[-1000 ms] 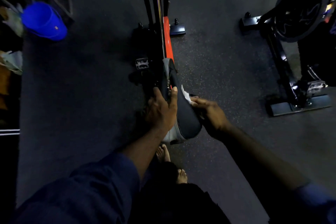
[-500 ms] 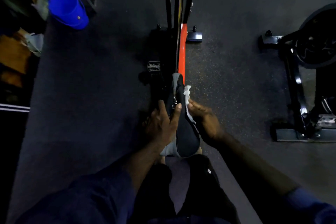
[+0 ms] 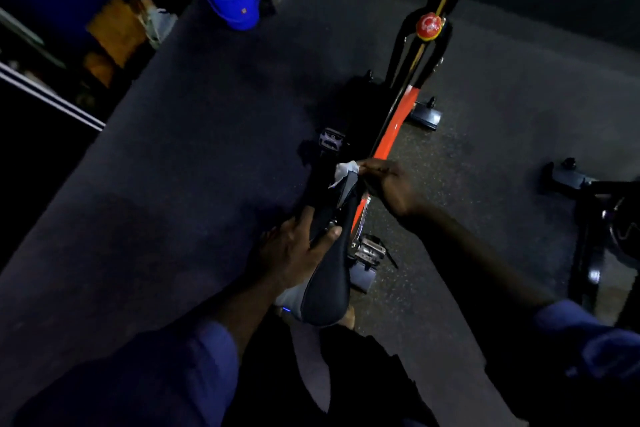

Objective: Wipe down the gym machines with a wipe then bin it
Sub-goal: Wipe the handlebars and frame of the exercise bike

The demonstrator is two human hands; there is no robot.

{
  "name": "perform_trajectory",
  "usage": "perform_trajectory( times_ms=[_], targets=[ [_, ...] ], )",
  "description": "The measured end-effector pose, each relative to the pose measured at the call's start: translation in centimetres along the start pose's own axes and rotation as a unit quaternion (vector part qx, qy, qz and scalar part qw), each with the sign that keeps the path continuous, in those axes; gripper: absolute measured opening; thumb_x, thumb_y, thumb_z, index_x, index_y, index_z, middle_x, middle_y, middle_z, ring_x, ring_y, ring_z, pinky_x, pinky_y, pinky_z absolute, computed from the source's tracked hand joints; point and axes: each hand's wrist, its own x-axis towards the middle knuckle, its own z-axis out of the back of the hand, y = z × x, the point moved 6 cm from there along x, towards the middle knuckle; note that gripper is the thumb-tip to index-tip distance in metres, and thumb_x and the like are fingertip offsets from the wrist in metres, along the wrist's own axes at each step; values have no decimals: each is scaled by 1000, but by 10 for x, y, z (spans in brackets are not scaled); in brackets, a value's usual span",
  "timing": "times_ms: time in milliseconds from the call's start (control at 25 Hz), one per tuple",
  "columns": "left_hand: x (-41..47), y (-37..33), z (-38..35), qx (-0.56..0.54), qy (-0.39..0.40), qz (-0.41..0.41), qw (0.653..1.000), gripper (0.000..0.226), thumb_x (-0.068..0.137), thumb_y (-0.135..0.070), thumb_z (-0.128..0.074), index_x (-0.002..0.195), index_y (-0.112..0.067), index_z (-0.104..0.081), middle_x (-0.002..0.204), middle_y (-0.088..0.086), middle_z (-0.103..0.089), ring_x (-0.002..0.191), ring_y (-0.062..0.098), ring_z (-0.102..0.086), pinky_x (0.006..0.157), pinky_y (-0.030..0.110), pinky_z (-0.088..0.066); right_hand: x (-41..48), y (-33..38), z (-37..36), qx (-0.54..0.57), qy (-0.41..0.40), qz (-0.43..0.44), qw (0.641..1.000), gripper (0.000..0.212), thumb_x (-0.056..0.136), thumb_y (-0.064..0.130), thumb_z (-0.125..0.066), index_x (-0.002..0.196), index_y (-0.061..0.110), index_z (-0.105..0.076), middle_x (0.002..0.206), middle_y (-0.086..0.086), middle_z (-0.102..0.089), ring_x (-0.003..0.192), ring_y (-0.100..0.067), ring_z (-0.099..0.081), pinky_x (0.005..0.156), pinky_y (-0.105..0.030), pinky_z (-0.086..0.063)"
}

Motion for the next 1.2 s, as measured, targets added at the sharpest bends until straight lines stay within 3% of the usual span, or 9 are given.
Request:
perform_trajectory(
  times_ms=[80,240,400,600,640,720,840,1040,1200],
  targets=[
    [-4,-2,3,1,1,3,1000,73,91,-87,-31,142,-35,-38,142,4,-60,127,36,-58,103,50,-47,14,23,-1,-237,57,103,964,31,102,11,-48,84,18,-72,75,11,-71,70,-3,-65,68,-31,-49],
    [-10,-5,13,-62,-63,-2,996,81,90,-78,-51,154,-34,-29,146,4,-58,129,31,-58,99,42,-46,5,63,-59,-599,194,400,666,44,79,16,-37,42,11,-60,48,-5,-58,44,-22,-61,44,-19,-47],
    [-31,19,26,-284,-193,69,937,73,82,-81,-50,138,-36,-42,118,-11,-63,104,17,-64,85,35,-50,4,52,-93,-715,288,384,509,46,90,20,-42,53,16,-70,59,-2,-68,55,-24,-70,62,-26,-53],
    [-63,90,4,-505,-213,219,807,68,76,-86,-44,108,-27,-61,109,-1,-71,106,21,-67,99,46,-52,-30,58,-136,-742,370,267,492,23,91,20,-65,104,8,-79,110,-18,-75,103,-27,-73,86,-31,-55],
    [-69,95,-2,-538,-194,229,788,69,79,-87,-44,107,-27,-62,110,0,-71,106,21,-67,95,45,-53,-35,54,-144,-749,369,346,427,25,95,18,-62,111,5,-76,118,-20,-71,111,-30,-69,92,-33,-53],
    [-79,98,-13,-604,-171,244,739,63,92,-80,-42,114,-24,-62,119,4,-69,104,22,-65,80,40,-51,-36,45,-146,-768,380,326,399,12,75,11,-68,79,6,-78,86,-16,-74,78,-32,-74,68,-33,-58],
    [-99,100,-20,-649,-167,266,693,56,104,-67,-36,126,-19,-57,122,7,-62,101,23,-58,68,34,-46,-45,51,-164,-771,330,351,417,35,78,18,-46,66,8,-77,64,-9,-69,55,-29,-69,54,-34,-59],
    [-127,107,-26,-677,-158,256,672,72,83,-79,-32,126,-26,-53,124,10,-64,85,21,-60,65,32,-43,-85,55,-223,-702,362,482,379,71,98,30,-6,126,-1,-63,123,-23,-69,112,-36,-68,98,-40,-51],
    [-154,111,-36,-707,-173,263,633,52,103,-69,-35,120,-23,-55,114,8,-61,77,17,-54,61,28,-42,-78,29,-222,-762,389,373,360,49,101,28,-43,77,4,-78,71,-12,-73,56,-23,-69,53,-27,-53]
  ],
)
